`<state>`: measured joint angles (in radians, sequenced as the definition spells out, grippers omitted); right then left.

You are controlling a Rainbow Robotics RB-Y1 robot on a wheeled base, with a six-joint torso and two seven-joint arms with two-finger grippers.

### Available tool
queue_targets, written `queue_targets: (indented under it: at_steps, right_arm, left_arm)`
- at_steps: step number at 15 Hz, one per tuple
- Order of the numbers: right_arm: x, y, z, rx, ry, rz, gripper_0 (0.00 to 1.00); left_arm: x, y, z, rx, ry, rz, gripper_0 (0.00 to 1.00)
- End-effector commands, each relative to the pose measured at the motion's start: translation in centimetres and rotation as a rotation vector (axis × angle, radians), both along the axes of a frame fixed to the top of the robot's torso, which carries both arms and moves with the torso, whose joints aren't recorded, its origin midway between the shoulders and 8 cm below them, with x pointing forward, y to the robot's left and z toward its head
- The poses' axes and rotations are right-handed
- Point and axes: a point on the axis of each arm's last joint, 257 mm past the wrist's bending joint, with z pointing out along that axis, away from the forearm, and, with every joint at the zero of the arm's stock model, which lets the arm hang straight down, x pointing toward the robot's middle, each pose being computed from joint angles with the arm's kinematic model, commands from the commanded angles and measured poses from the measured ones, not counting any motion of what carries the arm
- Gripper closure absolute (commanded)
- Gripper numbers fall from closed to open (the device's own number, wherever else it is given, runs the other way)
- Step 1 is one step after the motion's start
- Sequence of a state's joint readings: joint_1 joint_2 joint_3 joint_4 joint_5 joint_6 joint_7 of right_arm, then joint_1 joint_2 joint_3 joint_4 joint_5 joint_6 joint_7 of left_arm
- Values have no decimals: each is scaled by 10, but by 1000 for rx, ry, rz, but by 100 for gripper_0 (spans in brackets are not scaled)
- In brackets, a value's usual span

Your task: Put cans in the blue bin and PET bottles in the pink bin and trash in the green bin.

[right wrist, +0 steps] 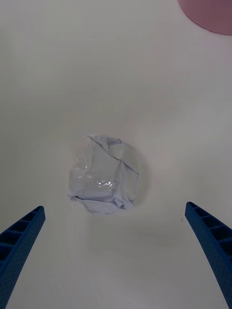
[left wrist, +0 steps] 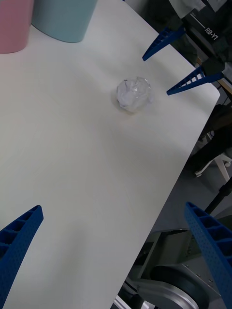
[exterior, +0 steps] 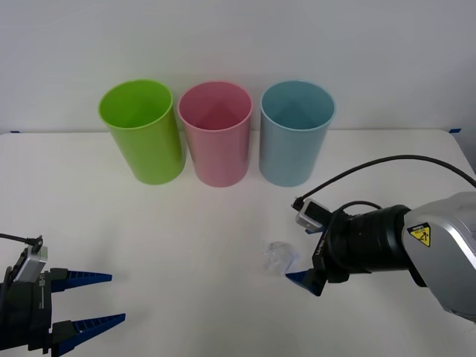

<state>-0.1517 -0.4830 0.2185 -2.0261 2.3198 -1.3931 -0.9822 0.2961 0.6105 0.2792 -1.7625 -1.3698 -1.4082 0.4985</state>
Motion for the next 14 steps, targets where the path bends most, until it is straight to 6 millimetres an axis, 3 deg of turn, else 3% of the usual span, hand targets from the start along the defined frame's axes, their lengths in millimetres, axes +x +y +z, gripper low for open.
queue_targets:
  at_steps: [1,14]
  right_arm:
    - [8,5,-9,-16,-33,-1,0]
    - [12,26,-39,-18,-19,-12,0]
  left_arm:
    - [0,0,0,0,0,0,0]
    - [0,0,0,0,0,0,0]
